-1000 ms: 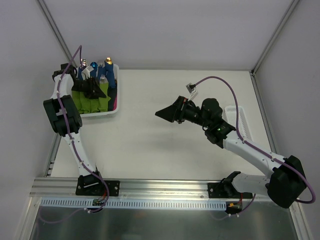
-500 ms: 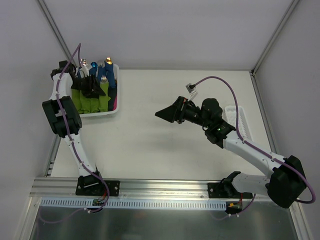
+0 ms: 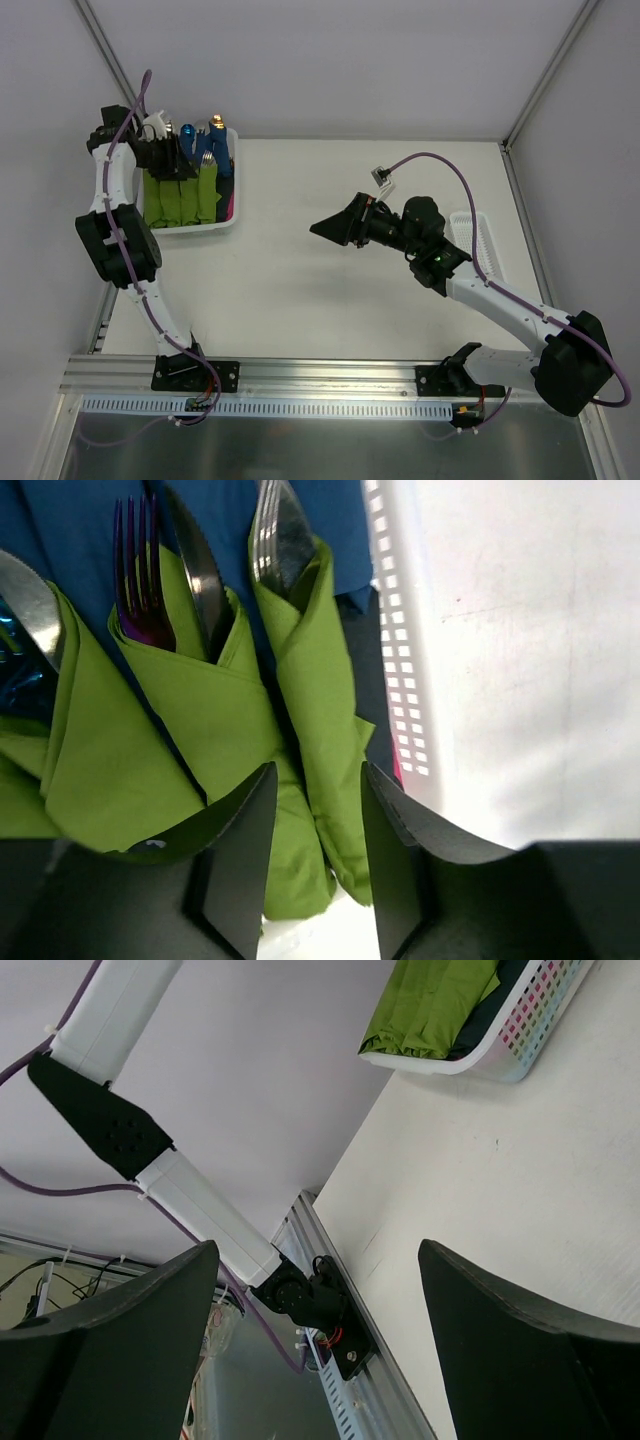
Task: Place the utensils on the paper napkin and roll it up
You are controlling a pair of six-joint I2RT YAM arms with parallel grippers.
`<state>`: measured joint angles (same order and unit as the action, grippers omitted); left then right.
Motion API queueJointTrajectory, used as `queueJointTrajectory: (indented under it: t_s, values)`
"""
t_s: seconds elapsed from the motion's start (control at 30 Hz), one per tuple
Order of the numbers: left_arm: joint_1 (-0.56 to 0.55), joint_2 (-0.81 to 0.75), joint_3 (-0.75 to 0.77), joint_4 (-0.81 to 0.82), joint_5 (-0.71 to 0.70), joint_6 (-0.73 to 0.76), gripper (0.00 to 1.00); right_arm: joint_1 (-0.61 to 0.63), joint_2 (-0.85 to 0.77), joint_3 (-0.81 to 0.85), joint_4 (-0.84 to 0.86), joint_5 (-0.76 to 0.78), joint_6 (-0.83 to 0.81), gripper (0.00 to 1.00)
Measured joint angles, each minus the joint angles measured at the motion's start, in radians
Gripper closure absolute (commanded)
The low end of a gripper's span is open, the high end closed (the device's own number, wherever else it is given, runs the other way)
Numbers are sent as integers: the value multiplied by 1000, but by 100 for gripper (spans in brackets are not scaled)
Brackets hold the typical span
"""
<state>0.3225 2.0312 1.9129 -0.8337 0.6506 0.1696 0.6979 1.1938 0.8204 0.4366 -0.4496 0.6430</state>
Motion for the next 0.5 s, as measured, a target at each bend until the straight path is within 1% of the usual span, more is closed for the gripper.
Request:
queueJointTrajectory:
  t_s: [0.13, 0.27, 0.37, 0.5]
  values:
    - [0, -96, -31, 23, 34, 0, 71, -1, -2, -1, -14, 0, -5, 14]
    - [0, -183, -94, 40, 118, -4, 76, -5, -14, -7, -34, -1, -13, 14]
    - [0, -194, -141, 45, 168, -11, 77, -12, -28, -16, -48, -3, -19, 14]
    - [0, -152, -190, 42, 209, -29, 79, -17, -32, -17, -64, -4, -23, 14]
